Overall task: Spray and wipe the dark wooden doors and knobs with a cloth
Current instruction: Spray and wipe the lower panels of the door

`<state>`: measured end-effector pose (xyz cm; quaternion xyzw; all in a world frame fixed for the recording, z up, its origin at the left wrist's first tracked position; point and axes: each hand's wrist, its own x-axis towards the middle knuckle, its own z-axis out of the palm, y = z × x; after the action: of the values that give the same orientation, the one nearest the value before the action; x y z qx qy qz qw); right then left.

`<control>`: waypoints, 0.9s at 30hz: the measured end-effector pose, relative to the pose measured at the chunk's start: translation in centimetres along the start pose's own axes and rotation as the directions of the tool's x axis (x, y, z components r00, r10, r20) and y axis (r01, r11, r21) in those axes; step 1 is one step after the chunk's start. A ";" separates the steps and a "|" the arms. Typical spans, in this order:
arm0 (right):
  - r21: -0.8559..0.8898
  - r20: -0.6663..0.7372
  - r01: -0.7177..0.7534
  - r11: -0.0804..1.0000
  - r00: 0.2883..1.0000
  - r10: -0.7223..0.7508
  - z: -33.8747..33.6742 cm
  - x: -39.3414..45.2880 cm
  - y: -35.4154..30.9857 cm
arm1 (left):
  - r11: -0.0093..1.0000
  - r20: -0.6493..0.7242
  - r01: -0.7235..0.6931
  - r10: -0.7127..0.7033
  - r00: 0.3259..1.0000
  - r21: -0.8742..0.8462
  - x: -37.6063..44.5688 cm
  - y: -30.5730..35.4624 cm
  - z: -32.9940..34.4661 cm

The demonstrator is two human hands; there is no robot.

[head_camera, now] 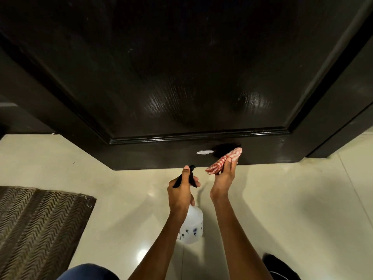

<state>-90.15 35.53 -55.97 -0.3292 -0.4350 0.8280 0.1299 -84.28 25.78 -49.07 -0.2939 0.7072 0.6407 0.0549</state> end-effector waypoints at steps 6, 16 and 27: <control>-0.003 0.003 -0.013 1.000 1.000 0.013 -0.2 0.4 0.4 | 0.999 -0.026 -0.006 0.005 1.000 -0.033 -0.2 0.0 0.5; 0.016 0.017 0.019 1.000 1.000 -0.019 -0.2 0.3 0.1 | 0.999 -0.091 0.008 -0.011 0.996 -0.036 0.0 0.0 0.7; -0.003 0.009 0.020 1.000 1.000 -0.020 0.0 0.3 0.6 | 0.998 -0.182 0.010 -0.021 0.983 -0.061 -0.1 0.2 -0.5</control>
<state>-90.35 35.35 -56.60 -0.3215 -0.4402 0.8273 0.1355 -84.19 25.35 -48.74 -0.3585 0.6875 0.6314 -0.0141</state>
